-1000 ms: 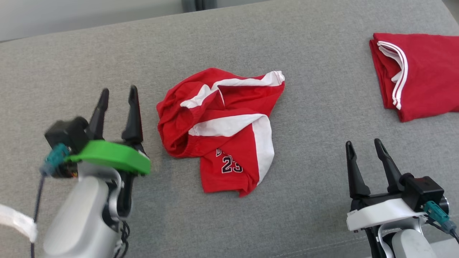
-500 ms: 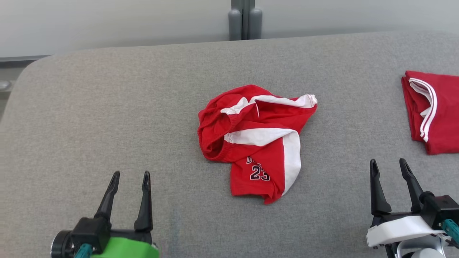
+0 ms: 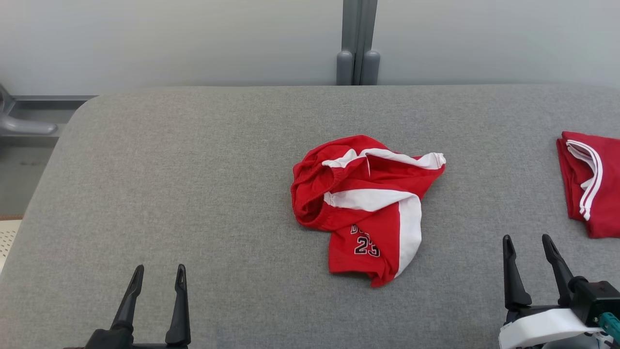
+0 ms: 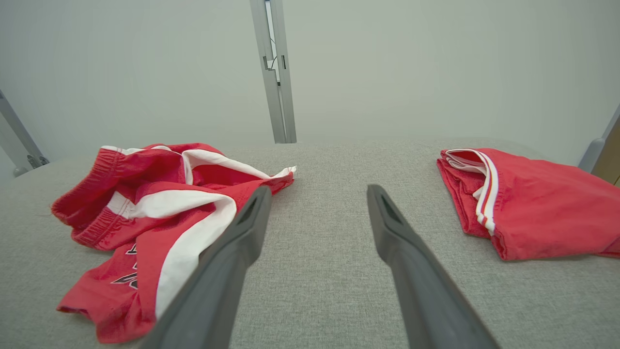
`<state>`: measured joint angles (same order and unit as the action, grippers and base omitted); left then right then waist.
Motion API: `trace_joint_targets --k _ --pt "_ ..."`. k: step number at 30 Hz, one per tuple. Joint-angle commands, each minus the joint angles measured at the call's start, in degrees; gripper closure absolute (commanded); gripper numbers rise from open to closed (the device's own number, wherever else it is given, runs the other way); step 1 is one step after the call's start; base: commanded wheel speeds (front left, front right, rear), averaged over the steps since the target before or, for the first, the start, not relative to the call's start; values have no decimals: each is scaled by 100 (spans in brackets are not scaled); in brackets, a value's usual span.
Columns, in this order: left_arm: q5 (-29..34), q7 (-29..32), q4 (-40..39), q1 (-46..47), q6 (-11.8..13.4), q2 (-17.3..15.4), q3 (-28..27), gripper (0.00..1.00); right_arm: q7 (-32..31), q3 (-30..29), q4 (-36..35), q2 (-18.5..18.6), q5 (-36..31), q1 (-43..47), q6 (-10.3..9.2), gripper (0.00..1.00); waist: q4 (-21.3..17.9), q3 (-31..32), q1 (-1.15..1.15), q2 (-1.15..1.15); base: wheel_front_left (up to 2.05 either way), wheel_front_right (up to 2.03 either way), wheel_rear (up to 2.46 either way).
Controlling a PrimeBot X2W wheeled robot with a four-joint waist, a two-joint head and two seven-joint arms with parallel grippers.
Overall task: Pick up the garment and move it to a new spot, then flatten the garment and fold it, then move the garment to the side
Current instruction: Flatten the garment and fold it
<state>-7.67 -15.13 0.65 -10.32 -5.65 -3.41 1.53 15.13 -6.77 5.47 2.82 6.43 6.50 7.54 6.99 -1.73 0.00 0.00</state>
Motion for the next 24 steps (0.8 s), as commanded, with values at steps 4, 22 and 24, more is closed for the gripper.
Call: trace_joint_targets --k 4,22,24 --pt "70 1 -21 -10 -86 28 -81 0 1 36 19 14 23 -29 -11 0 -25 -27 0 0 0 0 0" --pt "-1059 225 1772 2555 -174 -292 2932 0 0 693 -97 16 100 -808 -11 0 -1001 -969 0 0 0 0 0" --pt "-1197 318 2203 2934 -176 -347 3074 0 1 763 -113 15 179 -912 -11 0 -1195 -1109 0 0 0 0 0"
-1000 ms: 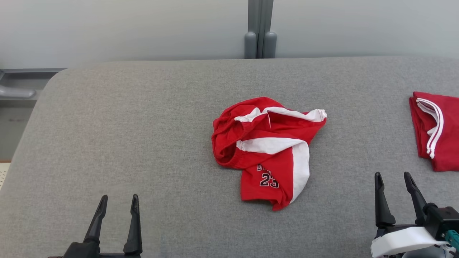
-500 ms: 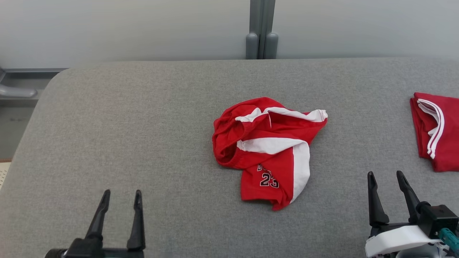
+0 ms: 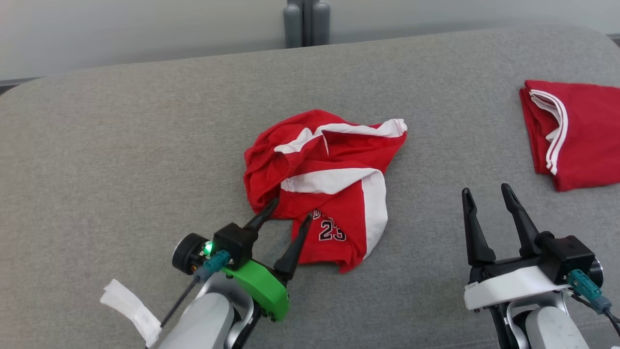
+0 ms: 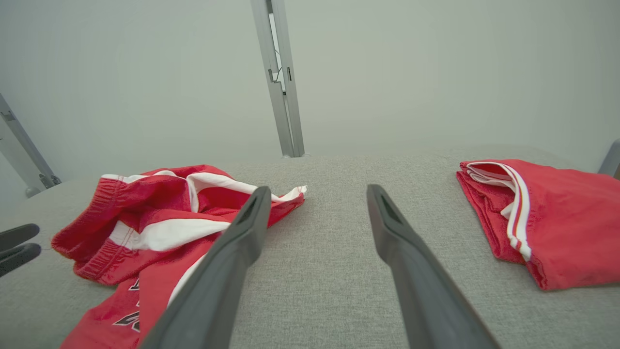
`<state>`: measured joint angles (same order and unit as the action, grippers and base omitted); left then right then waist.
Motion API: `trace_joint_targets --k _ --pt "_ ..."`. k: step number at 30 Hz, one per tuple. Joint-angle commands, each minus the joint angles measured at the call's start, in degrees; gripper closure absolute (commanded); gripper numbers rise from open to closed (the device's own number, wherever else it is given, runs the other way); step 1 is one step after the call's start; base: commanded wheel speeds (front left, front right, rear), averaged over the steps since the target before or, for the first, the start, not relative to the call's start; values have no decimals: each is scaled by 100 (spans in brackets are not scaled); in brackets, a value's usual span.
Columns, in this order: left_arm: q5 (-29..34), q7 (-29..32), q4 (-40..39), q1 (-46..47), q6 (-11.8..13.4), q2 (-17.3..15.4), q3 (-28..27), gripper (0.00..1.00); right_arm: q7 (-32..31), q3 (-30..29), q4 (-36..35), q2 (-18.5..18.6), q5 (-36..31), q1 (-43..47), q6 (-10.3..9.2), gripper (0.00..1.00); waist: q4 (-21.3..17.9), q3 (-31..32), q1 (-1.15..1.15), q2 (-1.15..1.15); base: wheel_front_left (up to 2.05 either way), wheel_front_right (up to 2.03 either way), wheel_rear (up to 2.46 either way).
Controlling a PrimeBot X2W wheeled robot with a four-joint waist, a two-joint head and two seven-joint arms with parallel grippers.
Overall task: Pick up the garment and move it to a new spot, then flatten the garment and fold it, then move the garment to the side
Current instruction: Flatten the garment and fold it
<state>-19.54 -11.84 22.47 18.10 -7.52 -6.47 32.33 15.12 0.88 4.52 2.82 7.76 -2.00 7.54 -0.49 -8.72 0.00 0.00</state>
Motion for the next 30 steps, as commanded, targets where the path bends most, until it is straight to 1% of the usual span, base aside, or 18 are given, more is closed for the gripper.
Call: trace_joint_targets --k 1,3,5,8,10,14,16,17,18,19,20,21,26,30 --pt "-154 51 266 233 12 -39 -47 0 2 14 -32 15 81 -100 -11 0 -542 -473 0 0 0 0 0" --pt "-228 109 626 482 10 -83 -24 0 1 -14 -34 13 132 -106 -11 0 -672 -545 0 0 0 0 0" --pt "-233 83 959 684 94 -162 -142 0 2 -31 -21 11 164 -93 -11 0 -786 -588 0 0 0 0 0" --pt "-296 35 1321 818 184 -174 -261 0 1 -110 -17 12 208 -27 -11 0 -867 -608 0 0 0 0 0" --pt "-264 -14 1485 938 235 -246 -319 0 1 -117 -22 10 217 10 -11 0 -895 -602 0 0 0 0 0" --pt "-332 -103 1669 1094 187 -270 -350 0 1 -151 3 11 215 24 -11 0 -895 -575 0 0 0 0 0" --pt "-380 -139 1718 1189 162 -224 -371 0 1 -138 17 10 211 0 -11 0 -869 -562 0 0 0 0 0" --pt "-386 -147 1735 1231 162 -212 -382 2 2 -122 25 10 207 -9 -11 0 -858 -560 0 0 0 0 0" --pt "-398 -152 1760 1281 155 -199 -383 18 2 -106 39 11 202 -26 -11 0 -845 -560 0 0 0 0 0" --pt "-416 -154 1778 1316 148 -175 -376 46 1 -96 47 12 206 -38 -11 0 -833 -561 0 0 0 0 0" --pt "-459 -126 1805 1348 130 -145 -366 71 1 -92 52 12 212 -49 -11 0 -819 -562 0 0 0 0 0" --pt "-462 -66 1833 1365 107 -137 -319 100 1 -81 59 12 217 -54 -11 0 -811 -558 0 0 0 0 0" --pt "-725 176 1693 1418 33 -112 -138 100 1 -89 95 13 230 -28 -11 0 -784 -533 0 0 0 0 0" --pt "-1081 519 1121 1485 3 -163 20 100 1 -133 120 12 242 32 -11 0 -767 -515 0 0 0 0 0"
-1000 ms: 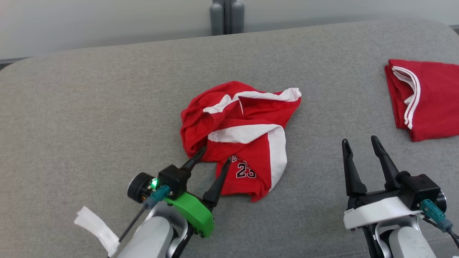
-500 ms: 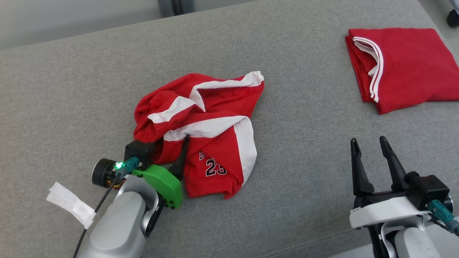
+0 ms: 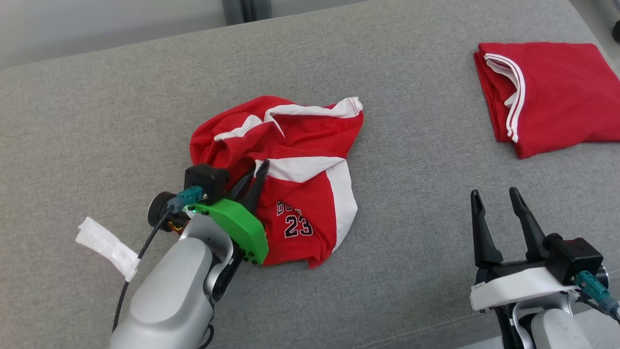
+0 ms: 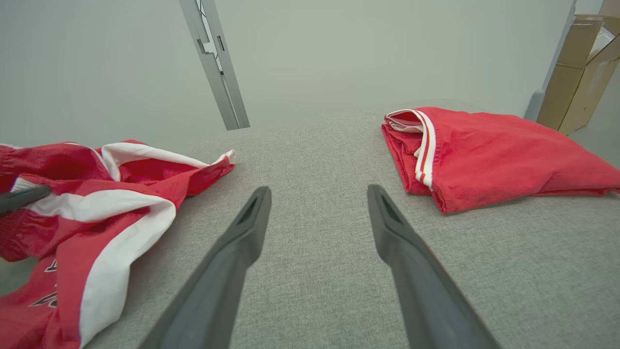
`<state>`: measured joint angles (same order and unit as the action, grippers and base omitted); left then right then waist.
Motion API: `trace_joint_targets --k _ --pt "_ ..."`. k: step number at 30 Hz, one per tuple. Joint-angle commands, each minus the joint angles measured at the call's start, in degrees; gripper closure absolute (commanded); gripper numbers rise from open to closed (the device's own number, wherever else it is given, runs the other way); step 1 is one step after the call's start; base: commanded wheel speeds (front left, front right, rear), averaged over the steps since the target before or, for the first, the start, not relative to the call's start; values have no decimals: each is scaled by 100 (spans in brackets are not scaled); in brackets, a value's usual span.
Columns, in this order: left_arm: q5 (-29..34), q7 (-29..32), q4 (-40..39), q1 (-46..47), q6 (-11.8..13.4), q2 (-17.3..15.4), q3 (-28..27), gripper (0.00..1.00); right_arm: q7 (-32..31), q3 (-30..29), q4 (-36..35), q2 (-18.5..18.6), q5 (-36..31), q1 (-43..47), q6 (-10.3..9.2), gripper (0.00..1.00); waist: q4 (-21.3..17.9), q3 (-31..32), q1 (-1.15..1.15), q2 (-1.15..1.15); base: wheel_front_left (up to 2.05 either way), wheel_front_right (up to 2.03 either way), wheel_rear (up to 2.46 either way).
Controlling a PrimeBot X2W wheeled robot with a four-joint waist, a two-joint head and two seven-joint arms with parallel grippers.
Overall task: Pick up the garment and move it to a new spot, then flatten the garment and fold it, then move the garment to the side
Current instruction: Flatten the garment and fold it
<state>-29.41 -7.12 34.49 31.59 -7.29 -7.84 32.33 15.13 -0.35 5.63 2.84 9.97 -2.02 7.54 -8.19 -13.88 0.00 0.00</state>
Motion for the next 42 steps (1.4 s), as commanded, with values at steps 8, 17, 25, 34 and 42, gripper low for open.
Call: trace_joint_targets --k 8,17,25,34,42 --pt "-773 725 -1483 865 -10 -220 -57 100 0 79 54 10 94 -88 -11 0 -87 9 0 0 0 0 0" --pt "-670 448 -1816 1621 329 17 -349 100 0 -12 94 10 137 -76 -11 0 -243 107 0 0 0 0 0" --pt "-812 -393 -1998 1232 162 316 -75 100 1 -163 116 10 102 78 -11 0 -149 270 0 0 0 0 0" --pt "-949 -598 -2836 -606 -17 -278 1366 100 1 -315 222 11 29 280 -11 0 192 502 0 0 0 0 0" --pt "-1505 -765 -2653 -2126 -22 -1210 1335 100 0 -471 283 10 -105 463 -11 0 547 699 0 0 0 0 0"
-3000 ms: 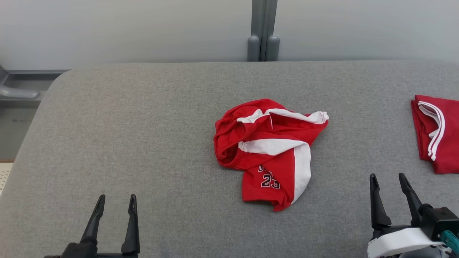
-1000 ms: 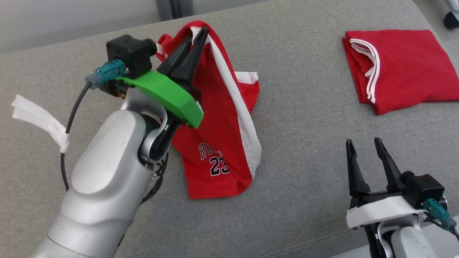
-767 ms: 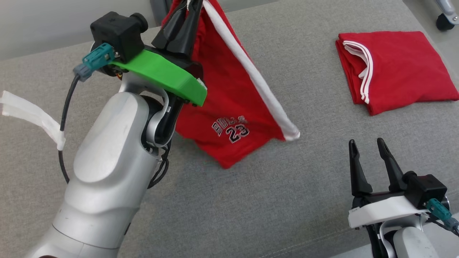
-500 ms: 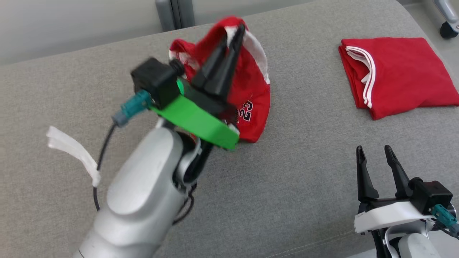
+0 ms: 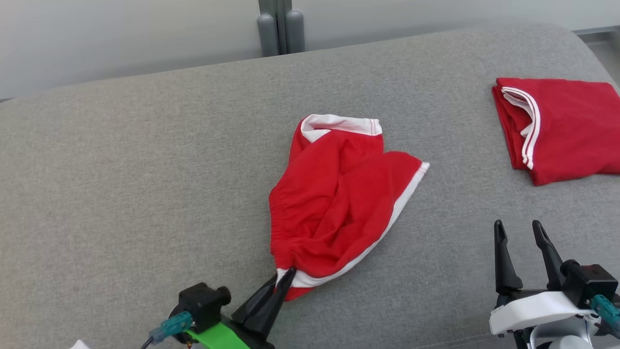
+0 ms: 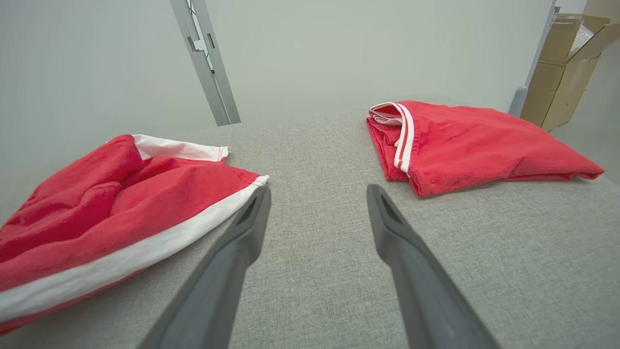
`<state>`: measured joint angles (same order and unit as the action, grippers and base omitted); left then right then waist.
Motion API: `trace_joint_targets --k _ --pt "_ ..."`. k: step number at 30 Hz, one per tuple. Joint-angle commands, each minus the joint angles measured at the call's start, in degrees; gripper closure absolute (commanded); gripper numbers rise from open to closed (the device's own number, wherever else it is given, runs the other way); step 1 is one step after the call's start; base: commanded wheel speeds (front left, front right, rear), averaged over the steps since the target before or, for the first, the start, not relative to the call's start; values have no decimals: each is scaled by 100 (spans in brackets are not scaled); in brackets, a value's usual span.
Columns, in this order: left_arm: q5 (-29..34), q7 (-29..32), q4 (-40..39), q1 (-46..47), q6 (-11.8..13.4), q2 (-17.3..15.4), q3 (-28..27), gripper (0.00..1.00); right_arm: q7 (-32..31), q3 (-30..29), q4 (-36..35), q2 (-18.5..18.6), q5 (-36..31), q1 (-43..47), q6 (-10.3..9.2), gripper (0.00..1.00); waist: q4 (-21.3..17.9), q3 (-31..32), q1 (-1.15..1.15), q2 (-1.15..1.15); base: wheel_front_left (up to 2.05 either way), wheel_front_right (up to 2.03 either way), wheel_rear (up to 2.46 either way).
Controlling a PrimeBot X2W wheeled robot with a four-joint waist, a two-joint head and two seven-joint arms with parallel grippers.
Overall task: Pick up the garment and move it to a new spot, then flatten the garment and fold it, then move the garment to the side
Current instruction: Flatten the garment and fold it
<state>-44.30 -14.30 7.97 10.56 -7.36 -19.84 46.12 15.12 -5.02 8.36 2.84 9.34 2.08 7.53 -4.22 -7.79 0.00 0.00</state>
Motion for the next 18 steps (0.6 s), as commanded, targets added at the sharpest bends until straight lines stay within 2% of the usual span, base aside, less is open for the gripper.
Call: trace_joint_targets --k 1,4,8,14,15,16,17,18 --pt "-91 -53 106 -149 -17 -75 -97 100 2 9 22 9 -76 77 -9 0 210 101 0 0 0 0 0" --pt "-308 -88 363 -319 -17 -160 -235 100 1 -13 35 13 -121 117 -10 0 351 125 0 0 0 0 0" --pt "-516 -90 446 -386 -18 -95 -677 100 1 12 30 13 -178 94 -10 0 500 120 0 0 0 0 0" --pt "-236 -88 679 -536 -18 -197 -1144 100 1 73 24 13 -243 55 -10 0 617 131 0 0 0 0 0" --pt "-178 -89 734 -549 -18 -225 -1184 82 2 82 29 13 -251 49 -10 0 627 136 0 0 0 0 0" --pt "-161 -89 782 -573 -19 -223 -1207 73 2 85 33 13 -252 48 -10 0 636 142 0 0 0 0 0" --pt "-144 -89 820 -608 -19 -215 -1227 53 1 89 36 13 -252 55 -10 0 648 152 0 0 0 0 0" --pt "-113 -89 837 -623 -19 -220 -1248 25 1 88 39 12 -254 63 -10 0 657 158 0 0 0 0 0"
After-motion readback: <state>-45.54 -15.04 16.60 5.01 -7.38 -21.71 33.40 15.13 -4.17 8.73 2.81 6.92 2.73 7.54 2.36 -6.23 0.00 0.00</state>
